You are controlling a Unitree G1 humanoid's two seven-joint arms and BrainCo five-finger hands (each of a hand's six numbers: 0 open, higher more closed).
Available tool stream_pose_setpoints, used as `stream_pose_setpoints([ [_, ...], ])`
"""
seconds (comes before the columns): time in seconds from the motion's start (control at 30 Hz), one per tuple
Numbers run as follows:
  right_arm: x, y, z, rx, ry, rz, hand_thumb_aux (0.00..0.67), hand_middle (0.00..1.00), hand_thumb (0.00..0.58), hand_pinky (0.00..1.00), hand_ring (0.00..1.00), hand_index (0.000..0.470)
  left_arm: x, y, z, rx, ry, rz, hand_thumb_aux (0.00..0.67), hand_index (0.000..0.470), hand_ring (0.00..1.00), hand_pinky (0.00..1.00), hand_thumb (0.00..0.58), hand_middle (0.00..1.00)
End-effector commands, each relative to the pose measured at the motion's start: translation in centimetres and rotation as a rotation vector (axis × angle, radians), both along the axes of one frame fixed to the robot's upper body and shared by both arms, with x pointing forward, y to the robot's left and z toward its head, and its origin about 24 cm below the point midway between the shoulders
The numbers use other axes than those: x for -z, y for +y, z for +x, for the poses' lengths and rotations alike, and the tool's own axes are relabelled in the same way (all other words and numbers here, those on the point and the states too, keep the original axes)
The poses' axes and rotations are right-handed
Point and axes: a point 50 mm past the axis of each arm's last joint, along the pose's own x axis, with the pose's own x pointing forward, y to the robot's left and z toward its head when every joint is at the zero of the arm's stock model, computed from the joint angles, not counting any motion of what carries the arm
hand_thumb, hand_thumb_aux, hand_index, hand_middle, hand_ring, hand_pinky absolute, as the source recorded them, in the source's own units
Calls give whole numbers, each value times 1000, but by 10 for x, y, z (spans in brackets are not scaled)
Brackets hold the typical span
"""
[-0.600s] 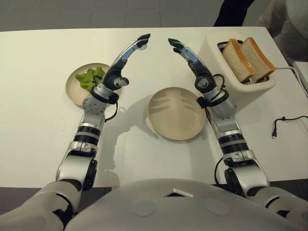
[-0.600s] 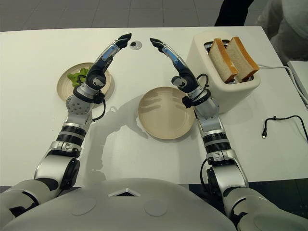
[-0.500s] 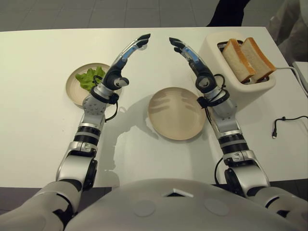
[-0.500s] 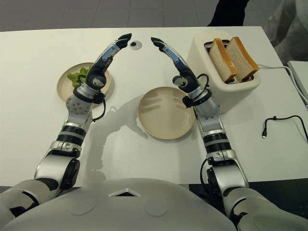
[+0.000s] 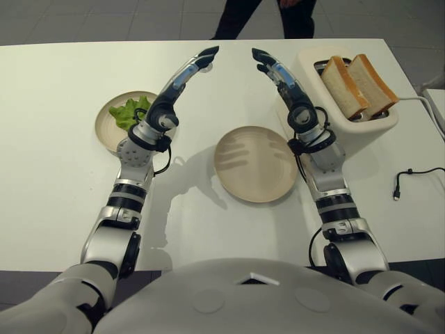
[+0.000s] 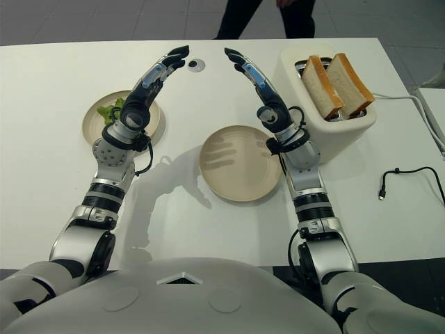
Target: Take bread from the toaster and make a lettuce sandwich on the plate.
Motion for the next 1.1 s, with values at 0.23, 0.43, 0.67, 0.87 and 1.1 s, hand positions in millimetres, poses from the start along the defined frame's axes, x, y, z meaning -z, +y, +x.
stream_pose_setpoints([
  [0.23, -77, -44, -41, 64, -266, -248, 0, 0, 0, 0, 0, 0, -4, 19, -3, -85, -38, 50, 0, 0, 0, 0, 0, 0],
  [0.43, -86, -131, -27, 508, -174, -494, 0, 0, 0, 0, 0, 0, -11, 25, -4, -98, -60, 48, 0, 0, 0, 0, 0, 0],
  [0.67, -66, -184, -18, 771, 2, -703, 0, 0, 0, 0, 0, 0, -9, 24, -3, -97, -54, 70, 0, 0, 0, 0, 0, 0],
  [0.87, -40, -198, -15, 806, 137, -828, 0, 0, 0, 0, 0, 0, -8, 24, -4, -89, -46, 81, 0, 0, 0, 0, 0, 0],
  [1.1, -14, -185, -17, 667, 246, -890, 0, 0, 0, 0, 0, 0, -5, 25, -6, -87, -40, 102, 0, 0, 0, 0, 0, 0],
])
